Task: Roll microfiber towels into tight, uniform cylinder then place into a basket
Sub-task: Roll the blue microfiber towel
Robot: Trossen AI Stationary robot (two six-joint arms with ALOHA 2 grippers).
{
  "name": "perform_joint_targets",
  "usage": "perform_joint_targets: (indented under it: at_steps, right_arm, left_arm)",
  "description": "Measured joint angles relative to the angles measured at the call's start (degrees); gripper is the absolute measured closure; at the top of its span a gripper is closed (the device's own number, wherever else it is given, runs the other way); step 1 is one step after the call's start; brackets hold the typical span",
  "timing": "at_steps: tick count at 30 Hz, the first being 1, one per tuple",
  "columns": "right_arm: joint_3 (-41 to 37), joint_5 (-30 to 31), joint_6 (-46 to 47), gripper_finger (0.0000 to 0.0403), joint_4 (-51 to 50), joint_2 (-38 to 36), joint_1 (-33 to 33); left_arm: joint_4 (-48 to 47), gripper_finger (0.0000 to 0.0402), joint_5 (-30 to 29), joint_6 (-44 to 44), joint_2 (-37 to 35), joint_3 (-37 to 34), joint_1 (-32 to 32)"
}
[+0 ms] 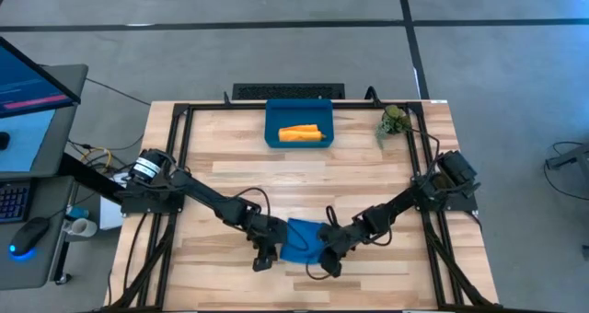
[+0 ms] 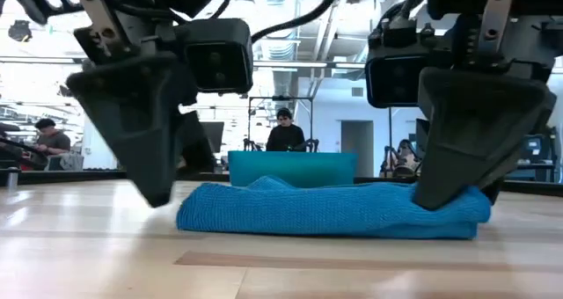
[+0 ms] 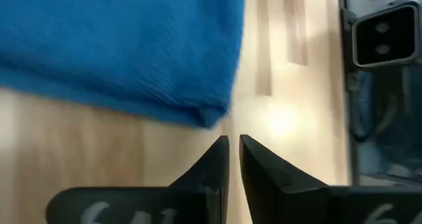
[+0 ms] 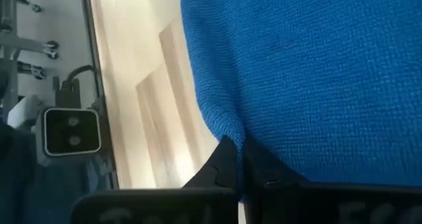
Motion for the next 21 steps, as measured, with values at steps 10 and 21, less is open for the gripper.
perform_joint_targets:
  at_steps: [10,21]
  right_arm:
    - [0.03,-1.65,-0.92,0.0393,0.03,-0.04,-0.51]
    - [0.15,-1.24,-1.14,0.0391,-2.28,-0.15,-0.60]
  left_arm:
    - [0.70,0.0401,-15.88,16.72,-2.02,0.07,-4.70]
    - [2.17,0.0394,-26.47,29.11,-2.54,0.15,-9.29]
